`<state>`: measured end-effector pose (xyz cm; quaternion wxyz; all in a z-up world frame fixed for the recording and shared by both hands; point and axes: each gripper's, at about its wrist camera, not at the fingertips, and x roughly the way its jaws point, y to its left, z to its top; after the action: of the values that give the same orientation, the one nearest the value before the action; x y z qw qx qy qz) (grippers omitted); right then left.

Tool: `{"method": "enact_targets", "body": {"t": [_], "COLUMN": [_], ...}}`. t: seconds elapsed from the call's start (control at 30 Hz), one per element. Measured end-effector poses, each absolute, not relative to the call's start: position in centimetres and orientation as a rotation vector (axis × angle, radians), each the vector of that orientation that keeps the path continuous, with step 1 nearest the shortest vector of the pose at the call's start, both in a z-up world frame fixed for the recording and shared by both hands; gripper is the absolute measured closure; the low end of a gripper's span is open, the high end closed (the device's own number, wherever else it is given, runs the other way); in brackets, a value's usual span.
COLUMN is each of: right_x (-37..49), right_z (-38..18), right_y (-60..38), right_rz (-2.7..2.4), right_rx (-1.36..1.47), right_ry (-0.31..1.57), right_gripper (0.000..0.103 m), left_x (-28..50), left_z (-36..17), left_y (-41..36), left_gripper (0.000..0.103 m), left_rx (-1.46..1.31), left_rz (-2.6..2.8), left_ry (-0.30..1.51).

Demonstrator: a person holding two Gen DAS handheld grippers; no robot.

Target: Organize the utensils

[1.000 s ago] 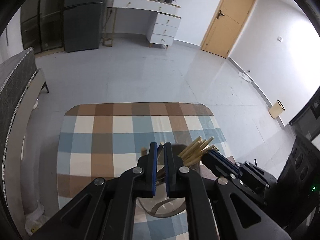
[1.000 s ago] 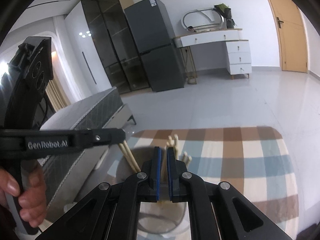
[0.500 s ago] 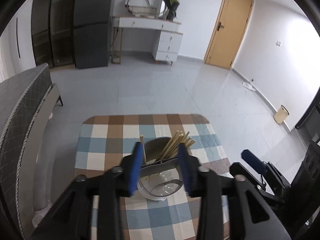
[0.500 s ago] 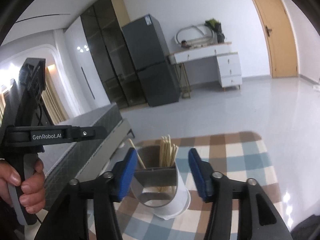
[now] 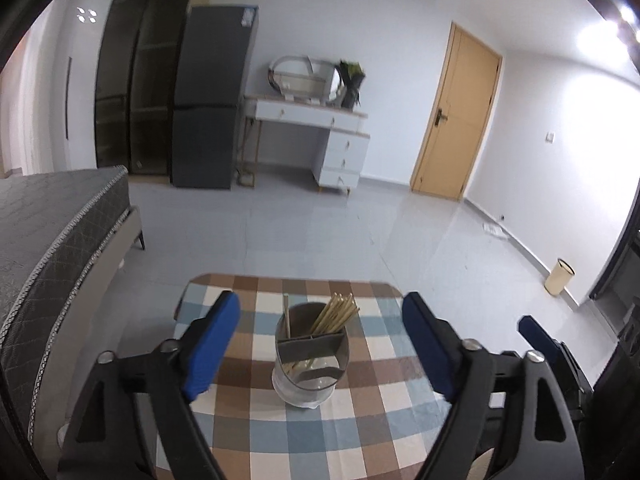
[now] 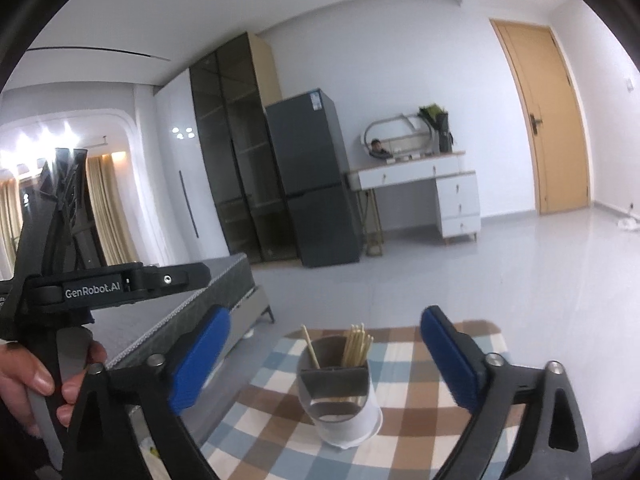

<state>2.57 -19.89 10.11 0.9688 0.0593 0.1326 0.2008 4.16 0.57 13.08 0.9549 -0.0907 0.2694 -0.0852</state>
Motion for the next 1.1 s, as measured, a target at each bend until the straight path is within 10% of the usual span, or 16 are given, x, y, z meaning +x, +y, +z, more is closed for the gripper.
{"method": "enact_targets", "body": {"t": [0.27, 1.1], "right_x": [-0.5, -2.8], "right_z": [8.9, 0.5], "right_y": [-19.2, -20.0], "right_rz": [0.371, 0.266], "right_rx": [0.094, 0.039], "right_ry": [0.22, 0.285], "right_gripper": [0.0, 0.0], "left_x": [1.2, 0.5], "left_z": [11.8, 2.2], "left_y": [1.9, 1.5], "left_gripper": [0.002, 0.002], "left_rx": [-0.172, -0.119], "left_rz": [-0.099, -0.022], "left_ry": [0.396, 0.429]}}
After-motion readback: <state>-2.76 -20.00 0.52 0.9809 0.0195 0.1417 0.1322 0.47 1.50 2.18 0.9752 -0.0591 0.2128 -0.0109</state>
